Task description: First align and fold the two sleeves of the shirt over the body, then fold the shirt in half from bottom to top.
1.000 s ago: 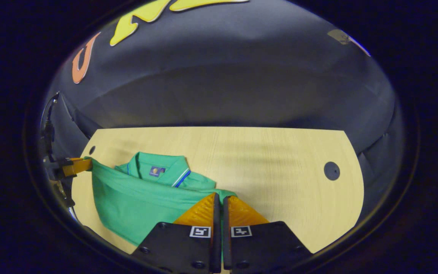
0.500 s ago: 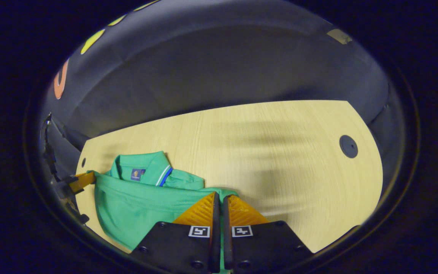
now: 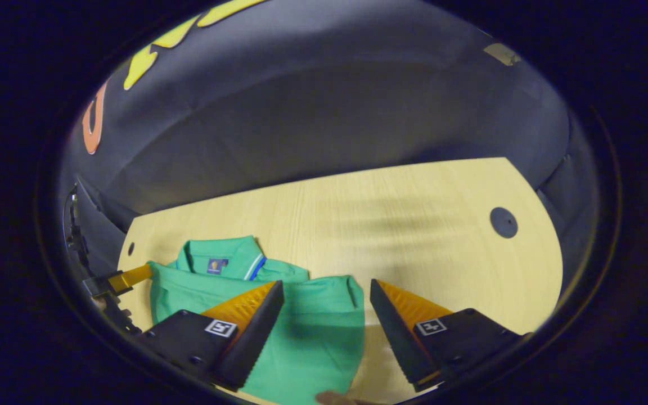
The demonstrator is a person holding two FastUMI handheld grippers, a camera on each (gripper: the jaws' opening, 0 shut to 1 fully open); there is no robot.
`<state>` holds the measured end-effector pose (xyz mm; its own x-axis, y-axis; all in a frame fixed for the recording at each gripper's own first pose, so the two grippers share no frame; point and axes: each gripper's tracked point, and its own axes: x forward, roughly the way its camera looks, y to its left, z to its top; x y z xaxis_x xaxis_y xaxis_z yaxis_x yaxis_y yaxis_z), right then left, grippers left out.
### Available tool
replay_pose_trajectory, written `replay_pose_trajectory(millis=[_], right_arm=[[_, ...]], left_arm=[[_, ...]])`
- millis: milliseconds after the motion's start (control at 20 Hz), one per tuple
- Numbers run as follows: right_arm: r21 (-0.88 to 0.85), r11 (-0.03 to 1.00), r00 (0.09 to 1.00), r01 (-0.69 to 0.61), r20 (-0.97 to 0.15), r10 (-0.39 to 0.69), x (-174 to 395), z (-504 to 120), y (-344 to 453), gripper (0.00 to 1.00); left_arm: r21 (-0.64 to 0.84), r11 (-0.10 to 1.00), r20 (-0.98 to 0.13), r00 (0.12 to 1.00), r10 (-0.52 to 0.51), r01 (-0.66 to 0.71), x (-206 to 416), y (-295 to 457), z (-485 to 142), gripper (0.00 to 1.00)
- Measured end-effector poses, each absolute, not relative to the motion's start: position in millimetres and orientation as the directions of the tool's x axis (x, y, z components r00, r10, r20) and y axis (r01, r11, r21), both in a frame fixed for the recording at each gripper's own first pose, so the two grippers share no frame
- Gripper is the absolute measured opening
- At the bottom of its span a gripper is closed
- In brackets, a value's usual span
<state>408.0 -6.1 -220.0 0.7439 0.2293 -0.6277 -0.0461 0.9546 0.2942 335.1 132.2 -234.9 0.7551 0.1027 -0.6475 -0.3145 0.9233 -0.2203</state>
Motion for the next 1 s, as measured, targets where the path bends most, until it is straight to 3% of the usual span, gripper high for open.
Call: replay_pose_trajectory(millis=[50,100,250,400,600,850,900,1000], right_arm=[[0.294,0.955,0.761,-0.031,-0.613,0.214,401,-204,-11,0.96],[0.295,0.955,0.782,-0.018,-0.592,0.197,393,-186,-15,0.99],[0.265,0.963,0.862,-0.036,-0.479,0.164,362,-111,-23,0.94],[0.17,0.984,0.931,-0.049,-0.349,0.107,315,-32,-30,0.98],[0.135,0.991,0.976,-0.019,-0.215,0.048,228,51,-27,0.94],[0.126,0.992,0.992,0.007,-0.127,0.009,128,105,-20,0.94],[0.123,0.992,0.993,-0.005,-0.114,0.02,111,110,-16,0.98],[0.108,0.994,0.997,-0.016,-0.078,0.025,76,116,-11,0.94]], left_arm=[[-0.233,0.921,-0.627,0.772,0.104,-0.313,327,137,-215,0.95],[-0.217,0.924,-0.604,0.787,0.127,-0.316,322,146,-201,0.99],[-0.156,0.939,-0.518,0.835,0.186,-0.305,292,166,-132,1.0],[-0.102,0.961,-0.416,0.889,0.192,-0.255,256,168,-59,0.99],[-0.035,0.981,-0.288,0.942,0.173,-0.191,199,151,28,0.98],[-0.004,0.984,-0.184,0.968,0.173,-0.177,115,139,106,0.98],[-0.004,0.984,-0.161,0.972,0.174,-0.177,100,137,117,0.98],[-0.013,0.983,-0.132,0.975,0.178,-0.181,67,132,129,0.98]])
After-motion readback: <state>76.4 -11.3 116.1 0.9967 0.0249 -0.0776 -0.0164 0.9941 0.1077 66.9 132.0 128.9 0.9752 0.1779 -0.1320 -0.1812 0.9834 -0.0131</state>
